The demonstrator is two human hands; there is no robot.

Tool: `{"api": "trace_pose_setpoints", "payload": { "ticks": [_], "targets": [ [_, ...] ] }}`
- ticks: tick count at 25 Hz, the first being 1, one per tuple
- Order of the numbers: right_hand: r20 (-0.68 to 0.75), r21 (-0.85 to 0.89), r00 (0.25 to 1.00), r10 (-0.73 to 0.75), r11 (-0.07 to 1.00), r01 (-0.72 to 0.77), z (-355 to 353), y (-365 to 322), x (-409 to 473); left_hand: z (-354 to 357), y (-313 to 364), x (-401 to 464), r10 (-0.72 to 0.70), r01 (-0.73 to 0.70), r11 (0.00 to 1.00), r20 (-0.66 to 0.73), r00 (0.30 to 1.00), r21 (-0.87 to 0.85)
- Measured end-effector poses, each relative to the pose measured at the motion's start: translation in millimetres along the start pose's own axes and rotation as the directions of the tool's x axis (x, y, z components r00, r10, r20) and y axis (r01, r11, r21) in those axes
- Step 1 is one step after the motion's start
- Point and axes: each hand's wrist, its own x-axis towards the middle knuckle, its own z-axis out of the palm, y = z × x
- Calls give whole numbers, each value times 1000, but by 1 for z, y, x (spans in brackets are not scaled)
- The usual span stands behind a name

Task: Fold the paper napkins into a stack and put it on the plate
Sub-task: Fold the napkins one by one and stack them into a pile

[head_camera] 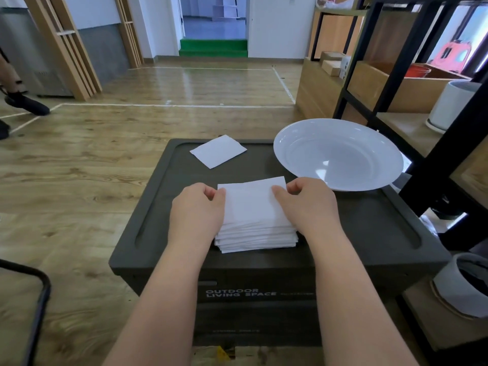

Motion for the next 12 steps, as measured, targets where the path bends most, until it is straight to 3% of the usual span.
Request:
{"api": "trace_pose_setpoints", "payload": {
  "ticks": [8,12],
  "targets": [
    [78,20,992,102,994,-103,4,8,4,4,-7,4,-7,6,1000,38,999,20],
    [102,76,987,124,988,-133,3,11,4,1,-12,8,-39,47,997,110,993,-64]
  ]
}}
